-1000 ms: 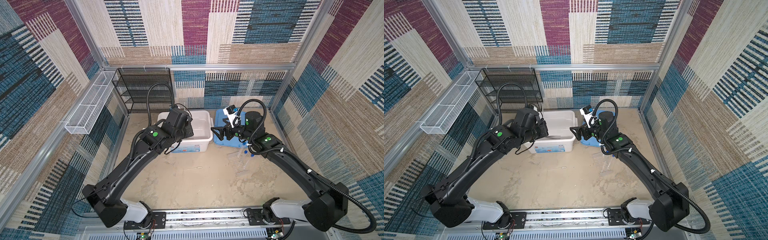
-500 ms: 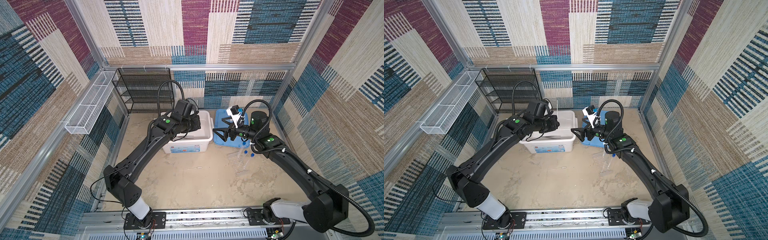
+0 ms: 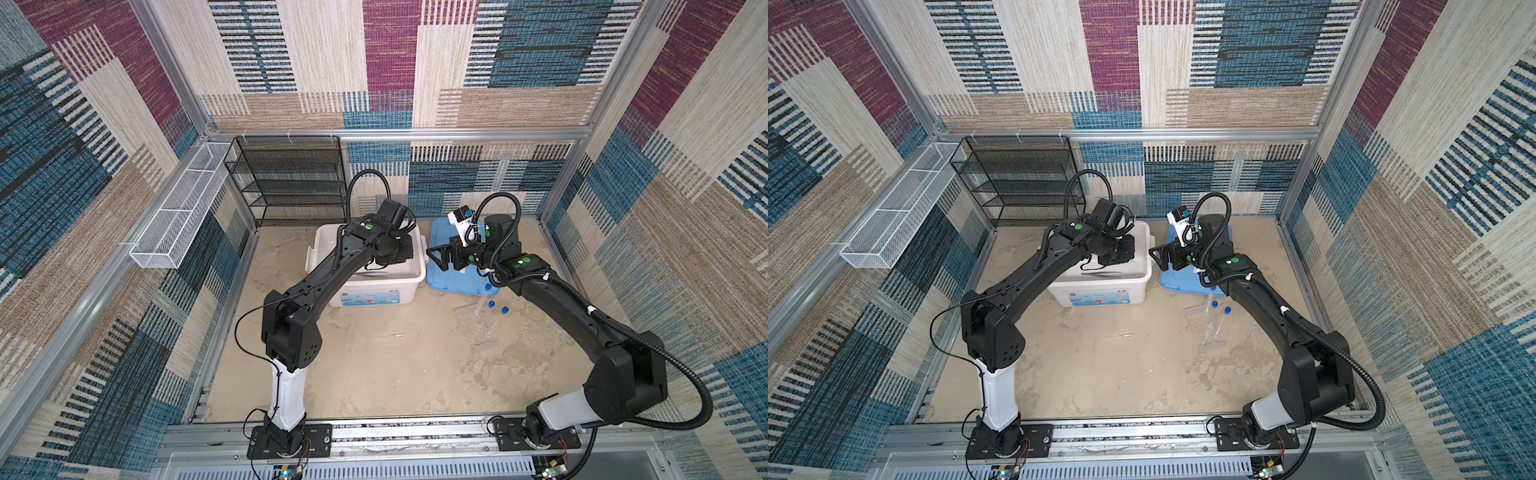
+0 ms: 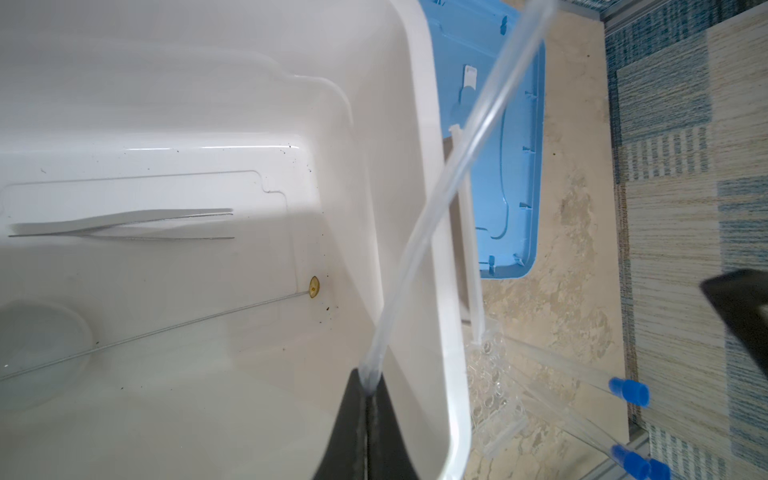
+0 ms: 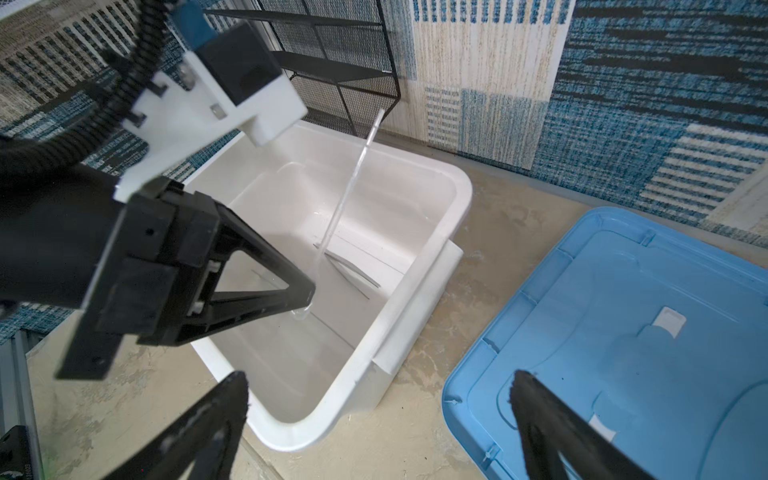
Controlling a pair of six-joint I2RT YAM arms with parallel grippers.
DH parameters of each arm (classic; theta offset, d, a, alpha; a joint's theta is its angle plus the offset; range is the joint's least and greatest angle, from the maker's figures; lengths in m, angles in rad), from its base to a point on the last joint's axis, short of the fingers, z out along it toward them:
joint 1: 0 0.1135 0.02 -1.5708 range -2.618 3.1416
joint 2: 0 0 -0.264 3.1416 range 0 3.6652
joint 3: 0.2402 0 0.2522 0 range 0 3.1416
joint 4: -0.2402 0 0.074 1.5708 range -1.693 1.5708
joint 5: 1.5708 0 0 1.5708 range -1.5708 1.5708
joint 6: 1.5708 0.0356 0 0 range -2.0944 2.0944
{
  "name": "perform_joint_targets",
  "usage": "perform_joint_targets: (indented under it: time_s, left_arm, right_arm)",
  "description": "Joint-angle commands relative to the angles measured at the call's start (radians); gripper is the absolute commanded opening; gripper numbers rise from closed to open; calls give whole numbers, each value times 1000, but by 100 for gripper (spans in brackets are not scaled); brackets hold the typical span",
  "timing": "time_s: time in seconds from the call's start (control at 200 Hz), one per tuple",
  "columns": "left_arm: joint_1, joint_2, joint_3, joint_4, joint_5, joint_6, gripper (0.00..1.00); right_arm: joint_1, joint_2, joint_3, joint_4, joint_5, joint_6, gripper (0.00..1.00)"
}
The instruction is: Organize the chemistry lab equipment
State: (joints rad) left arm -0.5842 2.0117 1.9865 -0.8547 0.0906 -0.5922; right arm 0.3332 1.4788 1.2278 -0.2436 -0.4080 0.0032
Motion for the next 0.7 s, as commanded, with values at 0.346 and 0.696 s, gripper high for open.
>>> perform_joint_targets:
  time_s: [0.346, 0.696]
  left_arm:
    - [22, 119, 30, -25, 106, -38, 1]
    - [36, 152, 21, 9, 158, -82, 1]
  right_arm:
    - [-8, 36, 17, -3, 23, -4, 99]
    - [-7, 38, 4, 7, 14, -10, 99]
